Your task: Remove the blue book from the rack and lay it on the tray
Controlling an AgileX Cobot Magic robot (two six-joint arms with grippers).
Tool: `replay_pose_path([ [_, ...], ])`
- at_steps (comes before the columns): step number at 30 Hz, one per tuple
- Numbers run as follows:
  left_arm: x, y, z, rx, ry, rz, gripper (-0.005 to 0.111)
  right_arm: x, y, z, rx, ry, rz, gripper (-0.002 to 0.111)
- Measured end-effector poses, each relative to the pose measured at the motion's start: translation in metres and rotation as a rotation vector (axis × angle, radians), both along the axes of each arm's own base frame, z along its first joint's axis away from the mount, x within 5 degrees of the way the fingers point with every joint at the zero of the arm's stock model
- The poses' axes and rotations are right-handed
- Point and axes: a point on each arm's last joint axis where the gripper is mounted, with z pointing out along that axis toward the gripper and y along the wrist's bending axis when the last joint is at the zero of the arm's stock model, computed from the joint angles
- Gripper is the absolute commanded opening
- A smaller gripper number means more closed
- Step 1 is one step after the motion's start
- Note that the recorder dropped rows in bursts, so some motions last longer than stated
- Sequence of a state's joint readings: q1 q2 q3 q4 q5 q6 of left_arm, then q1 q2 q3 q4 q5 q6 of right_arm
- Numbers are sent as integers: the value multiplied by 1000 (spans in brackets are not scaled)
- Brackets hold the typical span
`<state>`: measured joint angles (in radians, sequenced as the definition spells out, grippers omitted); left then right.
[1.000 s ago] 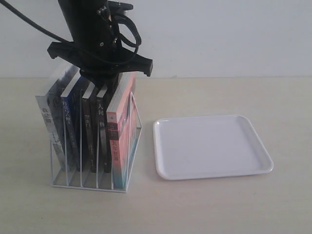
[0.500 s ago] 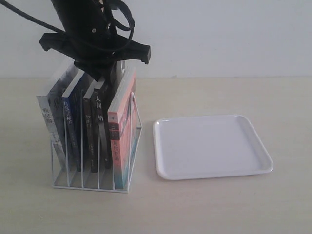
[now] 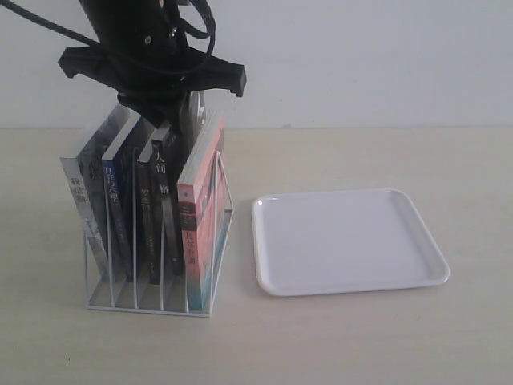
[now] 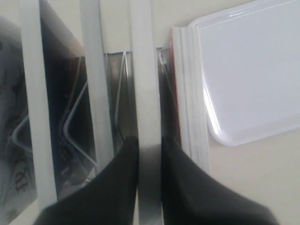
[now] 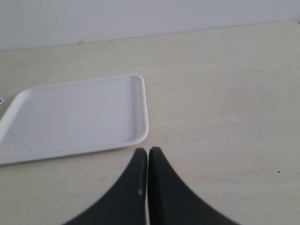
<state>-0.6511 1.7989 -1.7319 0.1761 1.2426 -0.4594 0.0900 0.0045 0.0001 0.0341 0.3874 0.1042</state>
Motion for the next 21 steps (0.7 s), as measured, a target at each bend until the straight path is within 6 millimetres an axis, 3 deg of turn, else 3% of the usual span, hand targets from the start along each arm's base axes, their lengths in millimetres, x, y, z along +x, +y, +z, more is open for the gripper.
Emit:
replay_pose_path([
  [21, -7, 4, 13, -35, -5, -19, 5, 0, 0, 0, 0, 0, 0, 0],
])
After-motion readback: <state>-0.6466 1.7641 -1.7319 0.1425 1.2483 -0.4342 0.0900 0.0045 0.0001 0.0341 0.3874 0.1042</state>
